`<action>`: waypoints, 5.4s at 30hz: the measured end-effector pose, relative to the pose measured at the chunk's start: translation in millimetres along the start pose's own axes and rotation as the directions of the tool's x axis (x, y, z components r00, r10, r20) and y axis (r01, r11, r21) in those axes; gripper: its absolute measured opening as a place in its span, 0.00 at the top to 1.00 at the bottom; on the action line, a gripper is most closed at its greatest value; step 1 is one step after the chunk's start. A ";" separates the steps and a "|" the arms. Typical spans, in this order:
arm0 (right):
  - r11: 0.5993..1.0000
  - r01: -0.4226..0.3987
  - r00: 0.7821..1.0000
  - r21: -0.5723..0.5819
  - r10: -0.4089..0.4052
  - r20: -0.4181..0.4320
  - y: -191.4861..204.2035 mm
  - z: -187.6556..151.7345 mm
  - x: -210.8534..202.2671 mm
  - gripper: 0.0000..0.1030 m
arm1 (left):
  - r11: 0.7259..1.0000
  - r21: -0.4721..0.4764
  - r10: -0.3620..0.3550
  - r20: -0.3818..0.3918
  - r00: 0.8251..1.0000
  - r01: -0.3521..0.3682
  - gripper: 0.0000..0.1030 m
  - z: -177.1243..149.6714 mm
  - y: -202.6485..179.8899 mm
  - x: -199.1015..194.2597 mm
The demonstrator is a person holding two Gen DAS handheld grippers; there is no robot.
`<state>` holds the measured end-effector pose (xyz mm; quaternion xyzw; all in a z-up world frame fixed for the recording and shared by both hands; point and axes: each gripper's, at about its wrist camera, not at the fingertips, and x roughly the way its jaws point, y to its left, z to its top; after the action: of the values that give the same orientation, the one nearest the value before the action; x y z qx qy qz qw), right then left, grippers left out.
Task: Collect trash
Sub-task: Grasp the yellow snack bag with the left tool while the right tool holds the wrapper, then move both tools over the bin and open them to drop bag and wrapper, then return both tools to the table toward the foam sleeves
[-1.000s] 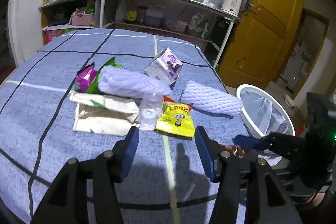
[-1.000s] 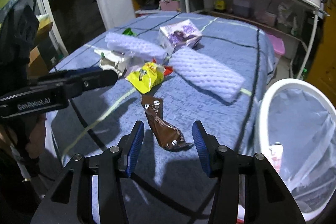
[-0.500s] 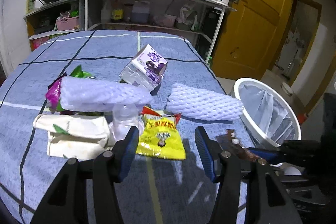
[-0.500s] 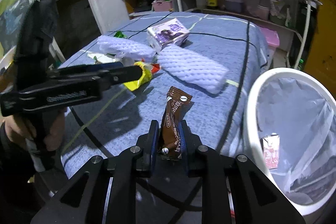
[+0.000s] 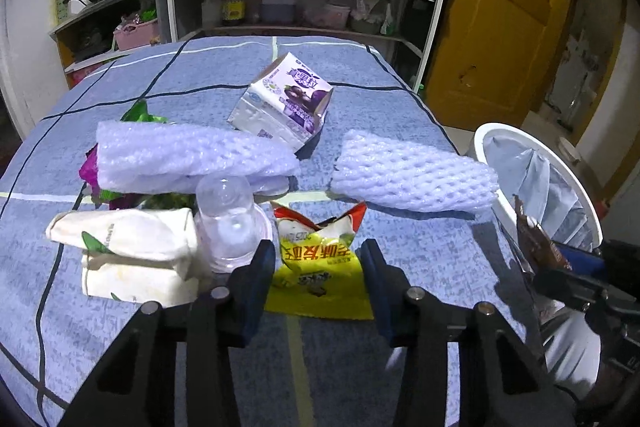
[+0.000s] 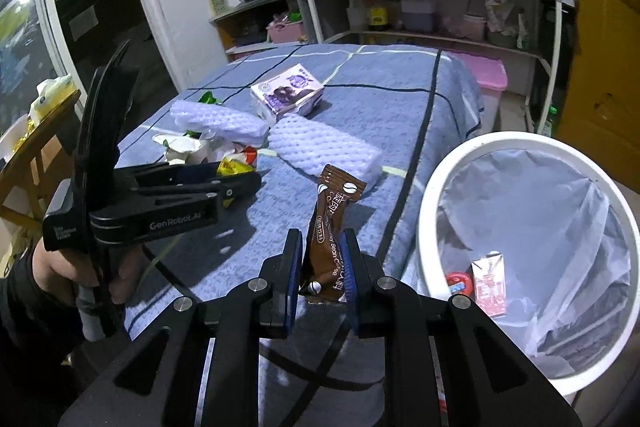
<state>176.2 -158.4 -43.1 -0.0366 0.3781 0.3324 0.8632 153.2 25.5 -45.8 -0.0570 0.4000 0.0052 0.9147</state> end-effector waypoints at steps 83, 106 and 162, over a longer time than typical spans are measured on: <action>0.938 0.225 0.970 0.266 -0.242 0.036 -134.3 -41.8 -76.5 0.58 | 0.941 0.143 -0.310 0.008 0.951 0.306 0.48 25.3 -134.3 -6.8; 0.966 0.186 0.977 0.179 -0.202 0.071 -91.3 -36.3 -79.3 0.58 | 0.967 0.064 -0.250 0.042 0.967 0.247 0.48 -1.3 -83.8 -27.2; 0.985 0.071 0.997 -0.156 -0.070 0.011 5.8 49.5 34.7 0.52 | 0.953 -0.304 0.047 0.125 0.991 -0.007 0.33 -5.1 105.7 -42.0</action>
<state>220.8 -119.3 -30.3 -0.1166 0.3469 0.3303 0.8700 115.2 131.5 -29.0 -0.1905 0.3344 0.0825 0.9193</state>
